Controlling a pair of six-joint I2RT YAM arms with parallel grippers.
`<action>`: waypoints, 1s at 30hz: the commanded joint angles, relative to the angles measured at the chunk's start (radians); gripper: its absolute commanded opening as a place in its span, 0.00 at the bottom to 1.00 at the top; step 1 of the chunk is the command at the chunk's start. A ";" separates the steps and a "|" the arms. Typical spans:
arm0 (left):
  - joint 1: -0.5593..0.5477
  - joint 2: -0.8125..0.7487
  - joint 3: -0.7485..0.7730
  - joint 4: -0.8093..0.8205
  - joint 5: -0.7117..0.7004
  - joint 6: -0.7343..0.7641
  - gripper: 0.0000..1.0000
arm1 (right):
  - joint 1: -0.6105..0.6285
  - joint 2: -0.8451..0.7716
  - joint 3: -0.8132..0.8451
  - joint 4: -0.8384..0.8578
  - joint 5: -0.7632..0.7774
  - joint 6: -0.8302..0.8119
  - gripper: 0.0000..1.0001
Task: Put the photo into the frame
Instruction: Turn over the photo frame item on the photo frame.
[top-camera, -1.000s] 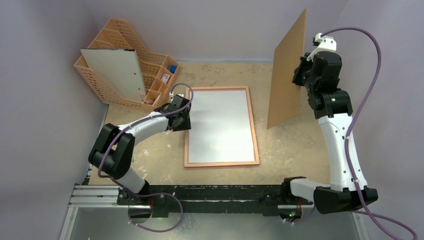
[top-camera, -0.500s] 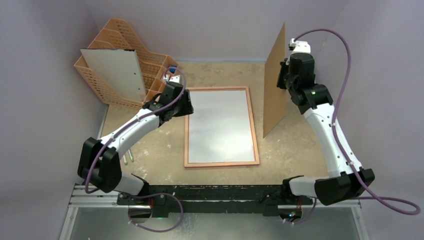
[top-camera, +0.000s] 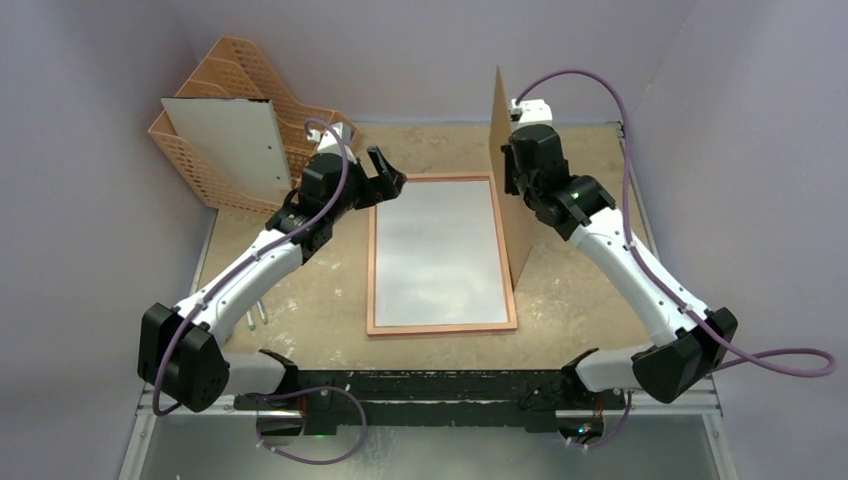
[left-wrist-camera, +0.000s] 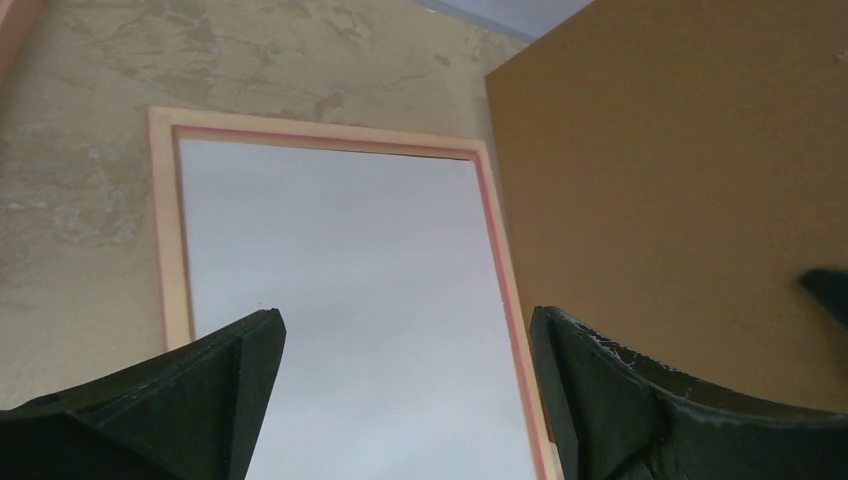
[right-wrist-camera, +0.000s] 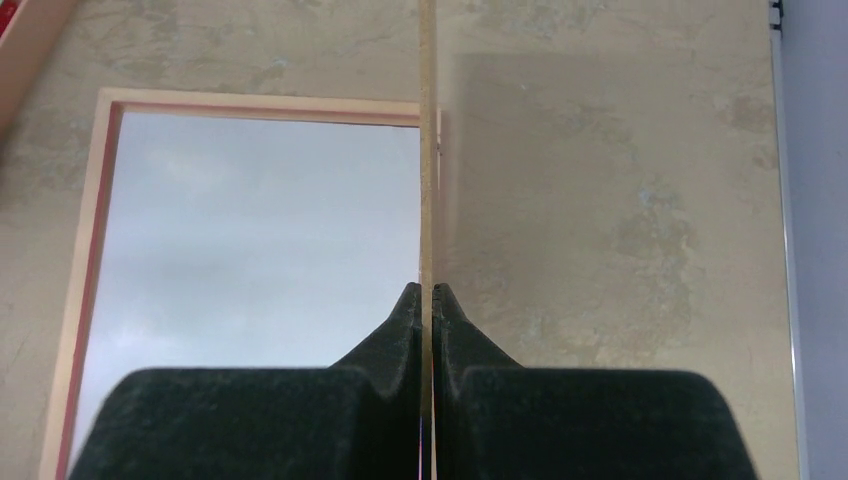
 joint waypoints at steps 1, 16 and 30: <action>0.022 0.032 0.024 0.125 0.158 -0.057 0.99 | 0.086 0.019 -0.023 0.054 0.062 0.049 0.00; 0.021 0.209 0.192 0.318 0.360 -0.207 0.99 | 0.232 0.141 0.053 -0.013 0.224 0.121 0.00; -0.028 0.552 0.680 0.129 0.436 -0.141 0.99 | 0.234 0.113 0.002 0.190 0.070 0.143 0.04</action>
